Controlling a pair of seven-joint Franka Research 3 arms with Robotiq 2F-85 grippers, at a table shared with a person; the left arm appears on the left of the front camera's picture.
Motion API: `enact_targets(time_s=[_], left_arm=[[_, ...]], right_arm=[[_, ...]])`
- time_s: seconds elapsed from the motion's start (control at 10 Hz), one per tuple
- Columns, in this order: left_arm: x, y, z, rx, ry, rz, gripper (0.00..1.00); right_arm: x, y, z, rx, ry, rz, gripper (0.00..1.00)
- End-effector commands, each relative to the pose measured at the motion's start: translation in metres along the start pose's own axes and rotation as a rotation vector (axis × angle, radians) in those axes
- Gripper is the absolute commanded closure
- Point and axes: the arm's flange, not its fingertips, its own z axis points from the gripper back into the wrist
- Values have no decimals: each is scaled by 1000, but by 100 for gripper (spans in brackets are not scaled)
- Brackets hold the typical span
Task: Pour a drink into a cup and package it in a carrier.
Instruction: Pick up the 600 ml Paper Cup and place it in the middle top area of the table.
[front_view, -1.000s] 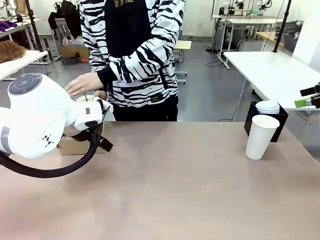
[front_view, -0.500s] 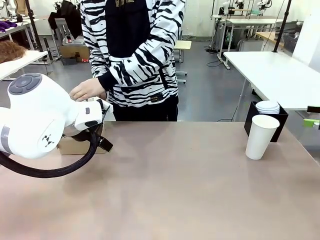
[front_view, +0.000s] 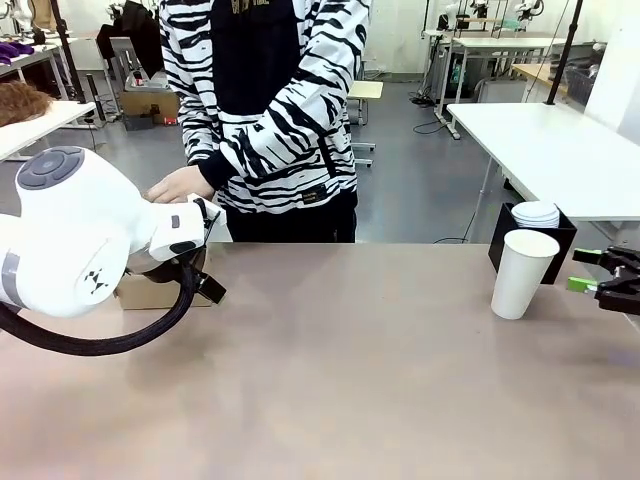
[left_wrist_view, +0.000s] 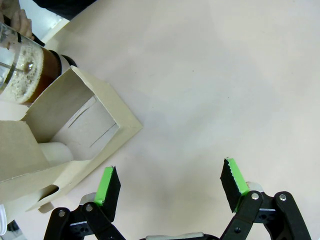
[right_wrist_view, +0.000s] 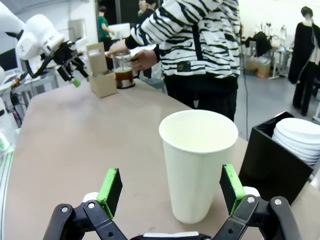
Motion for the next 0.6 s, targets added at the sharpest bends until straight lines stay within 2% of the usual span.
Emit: enact_targets(time_s=[0.0,0.2,0.3,0.5], left_arm=[[0,0,0,-1,-1,-1,0],[0,0,0,-1,-1,-1,0],[0,0,0,-1,-1,-1,0],[0,0,0,-1,-1,-1,0]], right_arm=[[21,3,10,-23,2,26,0],[9,-1,6,-14,-6,19,0],[-3,-2,-9,9,-54,7,0],[-25,-2,-23,-42,-82,-4,0]])
